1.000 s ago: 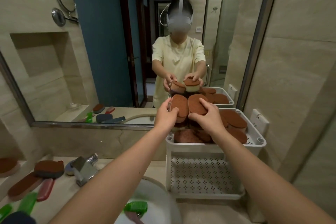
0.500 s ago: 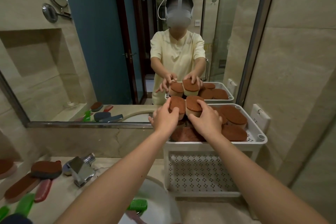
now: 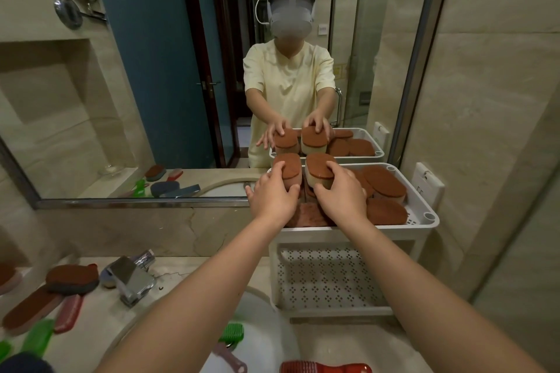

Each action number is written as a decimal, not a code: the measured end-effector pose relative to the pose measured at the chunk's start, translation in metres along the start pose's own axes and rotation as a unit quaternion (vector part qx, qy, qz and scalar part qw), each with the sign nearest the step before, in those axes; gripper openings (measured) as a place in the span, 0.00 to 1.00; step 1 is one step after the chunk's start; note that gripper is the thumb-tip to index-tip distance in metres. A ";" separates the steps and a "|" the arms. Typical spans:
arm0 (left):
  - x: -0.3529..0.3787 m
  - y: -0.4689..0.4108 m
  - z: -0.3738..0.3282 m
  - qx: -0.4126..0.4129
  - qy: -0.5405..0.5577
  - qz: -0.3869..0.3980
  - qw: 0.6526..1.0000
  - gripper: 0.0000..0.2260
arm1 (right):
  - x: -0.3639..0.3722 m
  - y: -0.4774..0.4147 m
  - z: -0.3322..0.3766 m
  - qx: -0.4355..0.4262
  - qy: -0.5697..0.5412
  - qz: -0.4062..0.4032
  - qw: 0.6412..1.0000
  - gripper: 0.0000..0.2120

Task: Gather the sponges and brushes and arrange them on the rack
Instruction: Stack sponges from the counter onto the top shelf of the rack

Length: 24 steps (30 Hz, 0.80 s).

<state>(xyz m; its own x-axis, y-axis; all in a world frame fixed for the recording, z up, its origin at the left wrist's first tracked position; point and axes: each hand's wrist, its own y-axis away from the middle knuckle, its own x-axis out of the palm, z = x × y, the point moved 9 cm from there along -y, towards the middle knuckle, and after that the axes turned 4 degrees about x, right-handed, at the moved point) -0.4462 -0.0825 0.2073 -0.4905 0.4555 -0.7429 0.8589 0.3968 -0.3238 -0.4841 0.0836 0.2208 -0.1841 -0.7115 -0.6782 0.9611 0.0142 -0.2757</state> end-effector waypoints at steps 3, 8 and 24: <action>-0.007 0.002 -0.003 0.009 0.017 -0.028 0.999 0.24 | 0.000 0.003 0.001 -0.002 0.004 0.000 1.000 0.27; -0.007 0.004 -0.003 0.005 0.009 -0.025 1.000 0.23 | 0.000 0.005 0.002 -0.003 0.009 -0.002 1.000 0.26; -0.033 0.029 0.012 -0.043 0.219 -0.048 0.974 0.22 | -0.020 0.027 0.029 -0.123 -0.067 -0.073 0.987 0.21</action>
<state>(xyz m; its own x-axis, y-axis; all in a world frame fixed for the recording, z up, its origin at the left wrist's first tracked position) -0.4030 -0.0954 0.2157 -0.6001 0.7015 -0.3843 0.7995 0.5112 -0.3154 -0.4489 0.0779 0.2460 -0.2729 -0.8045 -0.5276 0.8441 0.0629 -0.5325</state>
